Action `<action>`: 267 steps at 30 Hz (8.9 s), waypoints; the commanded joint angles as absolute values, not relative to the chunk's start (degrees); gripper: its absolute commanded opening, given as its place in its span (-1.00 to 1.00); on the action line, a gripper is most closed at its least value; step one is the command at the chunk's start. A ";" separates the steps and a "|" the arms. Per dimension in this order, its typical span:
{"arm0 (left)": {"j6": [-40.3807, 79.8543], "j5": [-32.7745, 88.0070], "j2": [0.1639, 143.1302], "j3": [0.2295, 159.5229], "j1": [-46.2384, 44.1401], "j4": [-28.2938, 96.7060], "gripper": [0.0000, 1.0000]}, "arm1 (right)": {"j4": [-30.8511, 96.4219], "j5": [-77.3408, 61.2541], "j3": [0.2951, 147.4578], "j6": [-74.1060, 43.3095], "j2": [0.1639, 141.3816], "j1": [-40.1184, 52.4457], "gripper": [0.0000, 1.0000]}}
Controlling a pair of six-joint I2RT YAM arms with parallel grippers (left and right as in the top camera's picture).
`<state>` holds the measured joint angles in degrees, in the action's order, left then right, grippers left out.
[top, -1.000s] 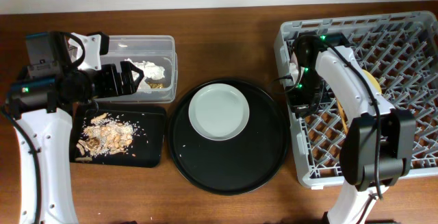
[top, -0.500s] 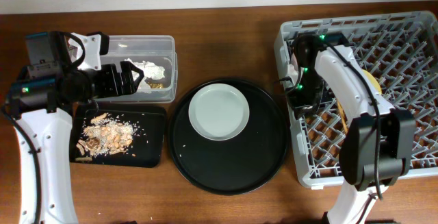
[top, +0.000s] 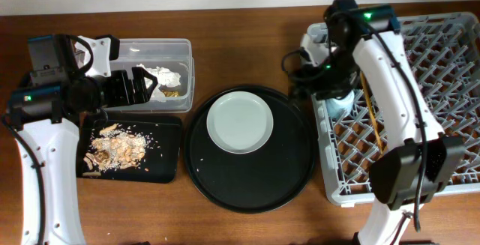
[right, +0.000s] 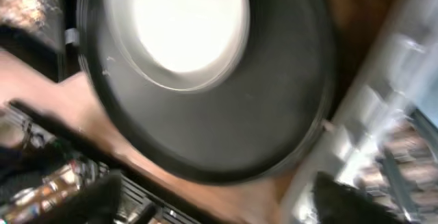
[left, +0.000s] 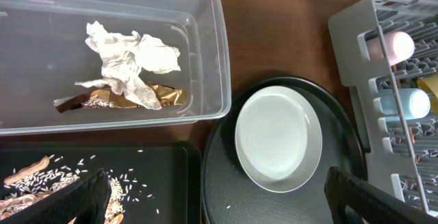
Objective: Sort waste into correct bins and load items into the dishwasher rack
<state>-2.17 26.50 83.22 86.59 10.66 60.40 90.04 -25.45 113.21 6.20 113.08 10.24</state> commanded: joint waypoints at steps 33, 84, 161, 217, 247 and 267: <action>-2.68 26.50 82.59 87.46 10.94 60.31 0.98 | 28.58 2.15 70.35 -9.98 112.99 27.75 -0.45; -2.66 26.50 82.61 87.46 10.94 60.31 0.98 | 27.31 51.42 78.87 39.92 94.39 5.17 -0.92; -2.66 26.50 82.61 87.46 10.94 60.31 0.99 | 34.15 -23.49 78.76 5.08 83.13 7.05 0.97; -2.68 26.50 82.59 87.46 10.94 60.31 0.98 | 4.69 -4.10 0.32 -0.95 0.19 0.40 0.97; -2.66 26.50 82.59 87.46 10.94 60.31 0.98 | 4.23 -3.81 0.32 -0.30 0.25 0.36 0.97; -2.68 25.45 70.52 86.89 4.54 60.38 0.98 | 4.23 -3.81 0.32 -0.30 0.25 0.36 0.97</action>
